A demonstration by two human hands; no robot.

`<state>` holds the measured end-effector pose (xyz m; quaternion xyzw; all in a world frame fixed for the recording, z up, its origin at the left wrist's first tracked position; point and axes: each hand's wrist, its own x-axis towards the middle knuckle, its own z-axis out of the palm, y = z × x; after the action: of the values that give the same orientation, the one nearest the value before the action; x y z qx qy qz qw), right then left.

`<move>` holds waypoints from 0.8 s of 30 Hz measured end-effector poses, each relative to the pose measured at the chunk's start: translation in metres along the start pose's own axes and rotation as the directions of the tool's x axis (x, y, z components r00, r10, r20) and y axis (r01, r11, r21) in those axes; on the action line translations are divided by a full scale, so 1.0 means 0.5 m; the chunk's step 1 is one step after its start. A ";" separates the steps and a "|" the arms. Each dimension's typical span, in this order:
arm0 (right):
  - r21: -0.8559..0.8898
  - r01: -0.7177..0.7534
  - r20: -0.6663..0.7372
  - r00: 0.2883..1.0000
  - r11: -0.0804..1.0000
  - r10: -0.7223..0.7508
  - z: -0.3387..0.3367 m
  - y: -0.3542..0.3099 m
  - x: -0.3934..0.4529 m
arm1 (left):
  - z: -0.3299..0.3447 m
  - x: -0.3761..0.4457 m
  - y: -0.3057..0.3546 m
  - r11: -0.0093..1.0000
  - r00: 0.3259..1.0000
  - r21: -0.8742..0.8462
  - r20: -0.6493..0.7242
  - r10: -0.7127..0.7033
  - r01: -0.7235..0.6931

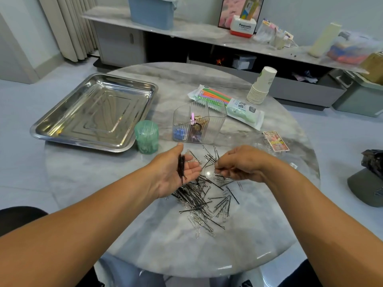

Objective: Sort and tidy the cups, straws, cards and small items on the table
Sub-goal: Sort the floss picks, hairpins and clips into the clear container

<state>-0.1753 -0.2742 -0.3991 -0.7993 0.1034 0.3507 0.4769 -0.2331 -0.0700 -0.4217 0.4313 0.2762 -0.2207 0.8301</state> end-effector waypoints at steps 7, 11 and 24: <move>0.230 -0.012 0.111 0.994 0.973 -0.014 0.029 0.003 -0.009 | 0.007 0.006 -0.015 1.000 0.999 0.005 0.046 0.013 -0.013; 0.319 0.023 0.109 0.992 0.947 -0.060 0.051 0.001 -0.021 | 0.009 0.009 -0.017 0.999 0.995 0.009 0.092 0.034 -0.035; 0.355 0.019 0.134 0.988 0.935 -0.071 0.066 -0.013 -0.036 | 0.006 0.016 -0.014 0.999 0.995 0.000 0.087 0.041 -0.041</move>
<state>-0.2005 -0.2461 -0.3927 -0.6756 0.1112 0.3725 0.6265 -0.2303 -0.0774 -0.4297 0.4278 0.2309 -0.2225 0.8451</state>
